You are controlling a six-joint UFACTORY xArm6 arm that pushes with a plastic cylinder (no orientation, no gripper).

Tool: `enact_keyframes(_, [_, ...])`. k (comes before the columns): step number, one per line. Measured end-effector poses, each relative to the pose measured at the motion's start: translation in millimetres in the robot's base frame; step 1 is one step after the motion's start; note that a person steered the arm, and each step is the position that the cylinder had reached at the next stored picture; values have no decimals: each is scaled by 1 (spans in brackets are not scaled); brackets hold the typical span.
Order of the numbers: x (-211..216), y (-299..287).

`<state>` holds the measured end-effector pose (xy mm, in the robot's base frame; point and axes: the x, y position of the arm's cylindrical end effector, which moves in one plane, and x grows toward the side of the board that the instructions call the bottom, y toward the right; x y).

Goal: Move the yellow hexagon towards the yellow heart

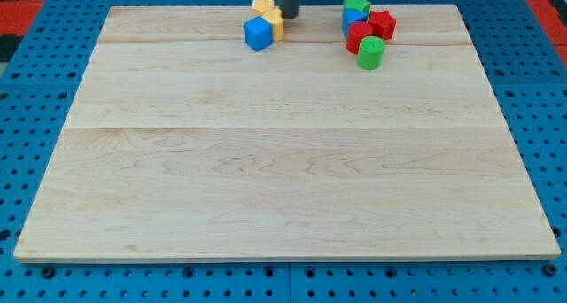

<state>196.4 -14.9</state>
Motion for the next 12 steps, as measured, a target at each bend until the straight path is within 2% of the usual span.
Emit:
enact_keyframes(1, [-4, -43])
enact_keyframes(3, [-3, -31])
enact_keyframes(5, [4, -95])
enact_keyframes(6, [17, -95])
enact_keyframes(9, [15, -89])
enact_keyframes(11, [52, -165])
enact_keyframes(12, [-4, -226])
